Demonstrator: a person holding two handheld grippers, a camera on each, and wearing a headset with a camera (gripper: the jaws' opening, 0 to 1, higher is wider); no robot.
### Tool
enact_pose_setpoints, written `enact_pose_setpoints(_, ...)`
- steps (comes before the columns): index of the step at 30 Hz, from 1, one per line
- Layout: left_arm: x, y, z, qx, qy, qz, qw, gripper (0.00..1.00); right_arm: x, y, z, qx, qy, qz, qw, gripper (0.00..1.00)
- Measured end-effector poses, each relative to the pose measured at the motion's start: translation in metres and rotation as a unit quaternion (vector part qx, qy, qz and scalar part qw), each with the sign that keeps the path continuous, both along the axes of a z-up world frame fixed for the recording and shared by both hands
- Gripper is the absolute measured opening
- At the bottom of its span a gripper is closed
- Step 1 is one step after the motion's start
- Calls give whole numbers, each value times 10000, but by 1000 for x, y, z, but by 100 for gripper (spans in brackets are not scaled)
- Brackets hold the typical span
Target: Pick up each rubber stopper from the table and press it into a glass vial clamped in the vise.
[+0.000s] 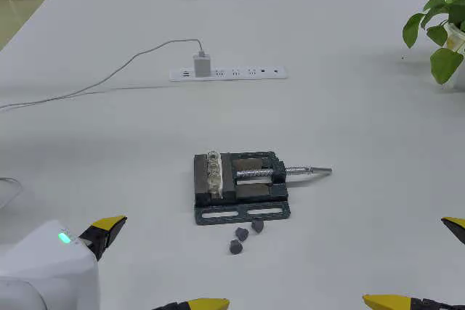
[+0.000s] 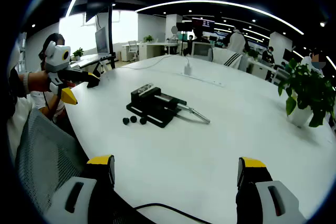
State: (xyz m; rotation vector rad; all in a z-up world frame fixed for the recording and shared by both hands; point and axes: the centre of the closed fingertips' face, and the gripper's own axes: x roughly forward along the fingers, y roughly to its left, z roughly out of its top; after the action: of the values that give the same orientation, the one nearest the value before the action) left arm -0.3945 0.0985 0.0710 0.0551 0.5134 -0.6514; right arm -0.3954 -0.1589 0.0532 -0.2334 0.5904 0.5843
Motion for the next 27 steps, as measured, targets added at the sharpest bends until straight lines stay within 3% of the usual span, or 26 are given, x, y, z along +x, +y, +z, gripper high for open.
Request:
enact_pose_setpoints(12,4,10,-1,21,-63,105,9999,98,3,11,-1,-33,56,237,9997,96)
enact_pose_setpoints(27,4,12,-1,18,-64,132,9999,98,7,21,-2,-105,134,510,9986,93)
